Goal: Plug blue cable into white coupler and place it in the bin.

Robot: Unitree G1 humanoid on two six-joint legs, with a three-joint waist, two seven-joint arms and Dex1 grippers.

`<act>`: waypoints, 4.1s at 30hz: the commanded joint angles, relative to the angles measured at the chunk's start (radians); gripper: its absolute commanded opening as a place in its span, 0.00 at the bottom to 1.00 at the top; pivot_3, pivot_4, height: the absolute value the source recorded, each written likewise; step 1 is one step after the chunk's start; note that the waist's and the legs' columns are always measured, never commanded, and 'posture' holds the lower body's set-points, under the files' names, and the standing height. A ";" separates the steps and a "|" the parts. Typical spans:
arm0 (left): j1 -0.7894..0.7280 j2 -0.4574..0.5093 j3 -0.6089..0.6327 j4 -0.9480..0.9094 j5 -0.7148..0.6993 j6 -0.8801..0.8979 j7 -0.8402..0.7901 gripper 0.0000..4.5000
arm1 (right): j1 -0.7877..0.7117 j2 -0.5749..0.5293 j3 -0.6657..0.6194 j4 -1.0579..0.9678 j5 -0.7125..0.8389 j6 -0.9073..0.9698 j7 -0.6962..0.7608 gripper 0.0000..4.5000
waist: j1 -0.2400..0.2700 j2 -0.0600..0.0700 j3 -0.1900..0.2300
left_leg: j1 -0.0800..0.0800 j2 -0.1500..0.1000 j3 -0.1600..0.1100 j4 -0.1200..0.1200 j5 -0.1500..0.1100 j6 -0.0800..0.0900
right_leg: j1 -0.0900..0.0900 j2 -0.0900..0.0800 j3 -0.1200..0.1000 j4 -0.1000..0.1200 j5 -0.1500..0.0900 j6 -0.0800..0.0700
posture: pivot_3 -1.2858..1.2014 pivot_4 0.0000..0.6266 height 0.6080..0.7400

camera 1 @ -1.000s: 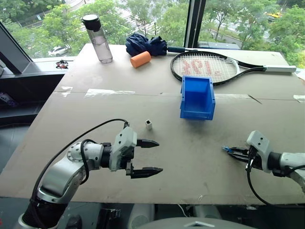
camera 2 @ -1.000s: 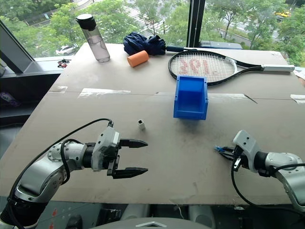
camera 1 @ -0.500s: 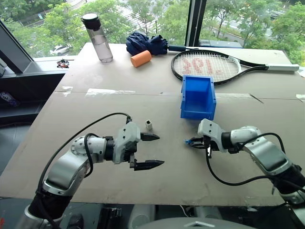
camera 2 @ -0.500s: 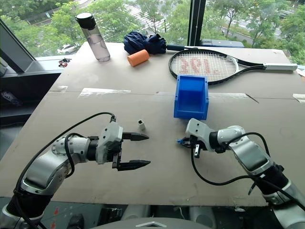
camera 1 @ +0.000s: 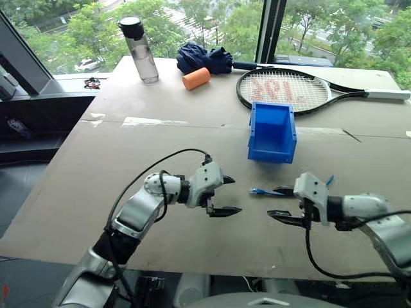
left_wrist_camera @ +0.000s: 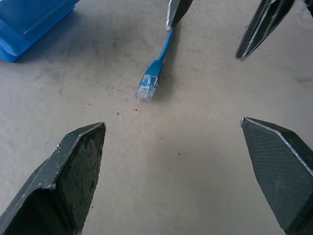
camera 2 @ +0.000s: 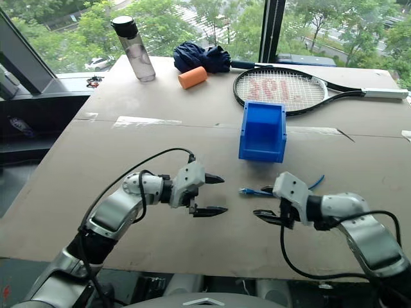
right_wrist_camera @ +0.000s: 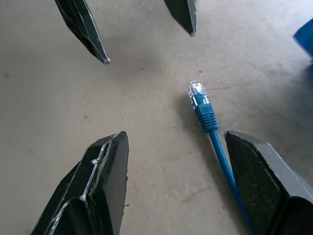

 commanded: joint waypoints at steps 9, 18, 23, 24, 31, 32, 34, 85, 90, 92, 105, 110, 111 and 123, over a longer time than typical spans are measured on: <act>-0.180 -0.187 -0.083 0.333 0.116 -0.161 -0.042 0.88 | 0.478 0.133 -0.214 -0.349 0.004 -0.002 -0.239 0.74 | -0.008 0.001 -0.001 | 0.001 0.000 0.001 0.001 0.000 0.000 | 0.000 0.001 0.001 0.001 -0.003 -0.001 | 0.52 0.24 1.00; -0.213 -0.202 -0.106 0.409 0.167 -0.243 -0.118 0.02 | 0.569 0.203 -0.130 -0.381 -0.046 -0.024 -0.357 0.74 | -0.002 0.000 -0.002 | 0.000 0.000 0.001 0.001 0.000 0.000 | 0.000 0.000 0.001 0.000 -0.004 -0.001 | 0.52 0.24 1.00; -0.192 -0.196 -0.034 0.287 0.004 -0.035 -0.209 0.01 | 0.528 0.324 -0.096 -0.367 0.117 0.062 -0.412 0.74 | -0.003 0.001 -0.002 | 0.000 0.001 0.000 0.001 0.000 0.000 | 0.000 0.000 0.001 0.000 -0.005 -0.001 | 0.52 0.24 1.00; -0.196 -0.198 -0.009 0.257 -0.047 0.047 -0.215 0.01 | 0.527 0.338 -0.087 -0.366 0.159 0.087 -0.414 0.74 | -0.004 0.001 -0.002 | 0.000 0.001 0.000 0.001 0.000 0.000 | 0.000 0.000 0.001 0.000 -0.005 -0.001 | 0.52 0.24 1.00; -0.261 -0.171 0.185 0.097 -0.443 0.650 -0.210 0.01 | 0.399 0.509 -0.054 -0.347 0.450 0.181 -0.549 0.74 | -0.006 0.002 -0.001 | 0.000 0.001 -0.005 0.001 0.000 0.000 | 0.000 0.000 -0.001 0.000 -0.005 0.000 | 0.52 0.24 1.00; -0.266 -0.166 0.204 0.082 -0.481 0.703 -0.203 0.01 | 0.363 0.539 -0.056 -0.341 0.503 0.180 -0.575 0.74 | -0.009 0.002 -0.001 | 0.000 0.001 -0.006 0.001 0.000 0.000 | 0.000 0.000 -0.001 0.000 -0.005 0.000 | 0.52 0.24 1.00; -0.264 -0.158 0.226 0.062 -0.516 0.752 -0.178 0.01 | 0.311 0.577 -0.070 -0.333 0.632 0.172 -0.612 0.74 | -0.017 0.004 0.000 | 0.000 0.002 -0.007 0.001 0.000 0.000 | 0.000 0.000 -0.001 0.001 -0.005 0.000 | 0.52 0.24 1.00; -0.206 -0.115 0.360 -0.099 -0.819 0.893 0.052 0.23 | 0.176 0.383 0.002 -0.286 1.076 -0.012 -0.751 0.00 | -0.027 0.003 0.000 | 0.001 0.001 -0.005 -0.001 0.000 0.000 | -0.001 0.000 0.001 0.000 -0.003 -0.003 | 0.52 0.24 1.00; -0.112 0.022 0.315 -0.208 -0.576 0.605 0.042 0.72 | 0.176 0.362 -0.019 -0.271 1.067 -0.029 -0.740 0.00 | -0.028 0.004 0.000 | 0.001 0.001 -0.004 -0.002 0.000 0.000 | -0.002 0.000 0.002 0.000 -0.003 -0.004 | 0.52 0.24 1.00; -0.040 0.097 0.261 -0.202 -0.416 0.403 -0.003 0.95 | 0.172 0.359 -0.025 -0.235 1.009 -0.035 -0.745 0.00 | -0.026 0.004 0.000 | 0.001 0.001 -0.003 -0.004 0.000 0.000 | -0.002 0.000 0.004 0.000 -0.003 -0.004 | 0.52 0.24 1.00; 0.107 0.094 0.401 -0.079 -0.199 0.068 0.172 0.95 | 0.242 0.352 -0.012 -0.274 1.031 -0.041 -0.753 0.00 | -0.006 0.003 0.001 | -0.001 0.001 0.000 -0.004 0.000 0.000 | -0.005 -0.004 0.006 -0.001 -0.003 -0.004 | 0.52 0.24 1.00; 0.112 0.067 0.350 0.044 -0.095 -0.078 0.176 0.95 | 0.247 0.335 -0.032 -0.270 1.032 -0.049 -0.752 0.00 | -0.004 0.002 0.001 | -0.001 0.001 0.000 -0.004 0.000 0.000 | -0.005 -0.004 0.006 -0.001 -0.003 -0.004 | 0.52 0.24 1.00; 0.100 0.059 0.337 0.068 -0.076 -0.097 0.179 0.95 | 0.246 0.332 -0.033 -0.271 1.032 -0.049 -0.753 0.00 | -0.003 0.002 0.001 | -0.001 0.001 0.000 -0.004 0.000 0.000 | -0.005 -0.004 0.006 -0.001 -0.003 -0.004 | 0.52 0.24 1.00; -0.012 -0.029 0.264 0.347 0.039 -0.275 0.142 0.83 | 0.273 0.314 -0.031 -0.307 1.002 -0.060 -0.768 0.00 | -0.004 0.000 -0.001 | -0.002 0.000 0.000 -0.003 0.000 0.000 | -0.005 -0.003 0.004 0.000 -0.003 -0.003 | 0.52 0.24 1.00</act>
